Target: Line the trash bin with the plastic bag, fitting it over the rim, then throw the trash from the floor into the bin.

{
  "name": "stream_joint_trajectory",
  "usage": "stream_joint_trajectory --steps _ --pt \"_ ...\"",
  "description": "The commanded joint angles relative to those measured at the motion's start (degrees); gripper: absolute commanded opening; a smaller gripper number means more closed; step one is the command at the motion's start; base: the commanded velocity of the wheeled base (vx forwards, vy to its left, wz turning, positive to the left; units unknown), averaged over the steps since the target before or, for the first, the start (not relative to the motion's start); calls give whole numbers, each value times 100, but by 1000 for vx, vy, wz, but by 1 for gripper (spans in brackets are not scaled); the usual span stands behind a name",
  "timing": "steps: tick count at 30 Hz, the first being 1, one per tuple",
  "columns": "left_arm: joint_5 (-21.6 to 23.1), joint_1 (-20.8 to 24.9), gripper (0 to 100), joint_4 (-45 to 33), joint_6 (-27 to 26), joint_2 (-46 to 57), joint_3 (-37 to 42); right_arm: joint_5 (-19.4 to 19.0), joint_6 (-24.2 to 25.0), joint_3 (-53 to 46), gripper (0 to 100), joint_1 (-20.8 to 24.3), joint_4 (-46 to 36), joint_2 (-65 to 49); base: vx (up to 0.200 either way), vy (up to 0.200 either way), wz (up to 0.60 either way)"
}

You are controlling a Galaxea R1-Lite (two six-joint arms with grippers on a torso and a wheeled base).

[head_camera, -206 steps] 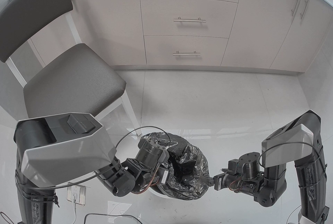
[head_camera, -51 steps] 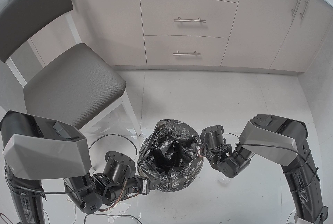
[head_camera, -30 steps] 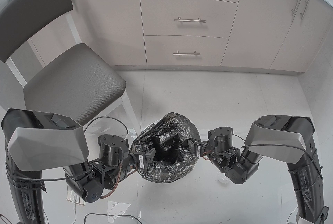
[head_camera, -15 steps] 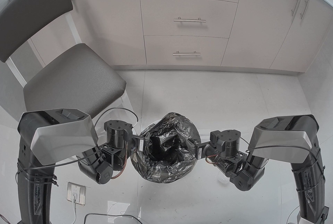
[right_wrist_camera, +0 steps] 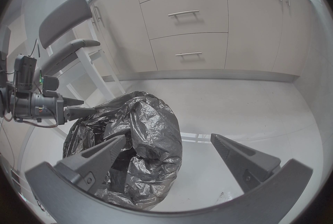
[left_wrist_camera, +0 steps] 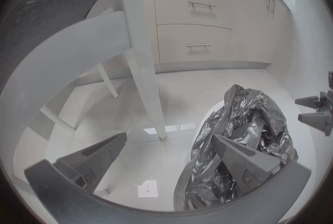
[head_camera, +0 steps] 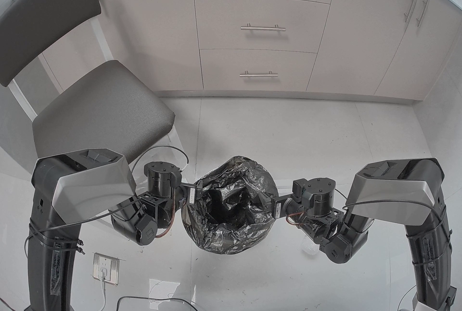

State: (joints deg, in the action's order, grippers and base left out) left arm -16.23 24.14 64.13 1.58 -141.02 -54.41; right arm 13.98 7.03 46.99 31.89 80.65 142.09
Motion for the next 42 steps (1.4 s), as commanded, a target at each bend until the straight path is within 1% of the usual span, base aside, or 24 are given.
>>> stream_joint_trajectory --steps 1,7,27,36,42 --pt "-3 -111 100 -103 44 -163 -378 -1 0 3 100 1 3 29 0 0 0" --pt "-12 -225 100 -129 52 -268 -562 -1 0 29 100 1 3 47 0 0 0" --pt "-65 -243 100 -261 52 -1059 -1239 -1 9 91 100 -7 3 134 0 0 0" --pt "-74 -383 100 -305 61 -1200 -1292 -1 9 143 100 -16 12 213 0 0 0" --pt "-74 -392 100 -323 123 -1191 -1274 -1 9 126 100 -34 21 178 0 0 0"
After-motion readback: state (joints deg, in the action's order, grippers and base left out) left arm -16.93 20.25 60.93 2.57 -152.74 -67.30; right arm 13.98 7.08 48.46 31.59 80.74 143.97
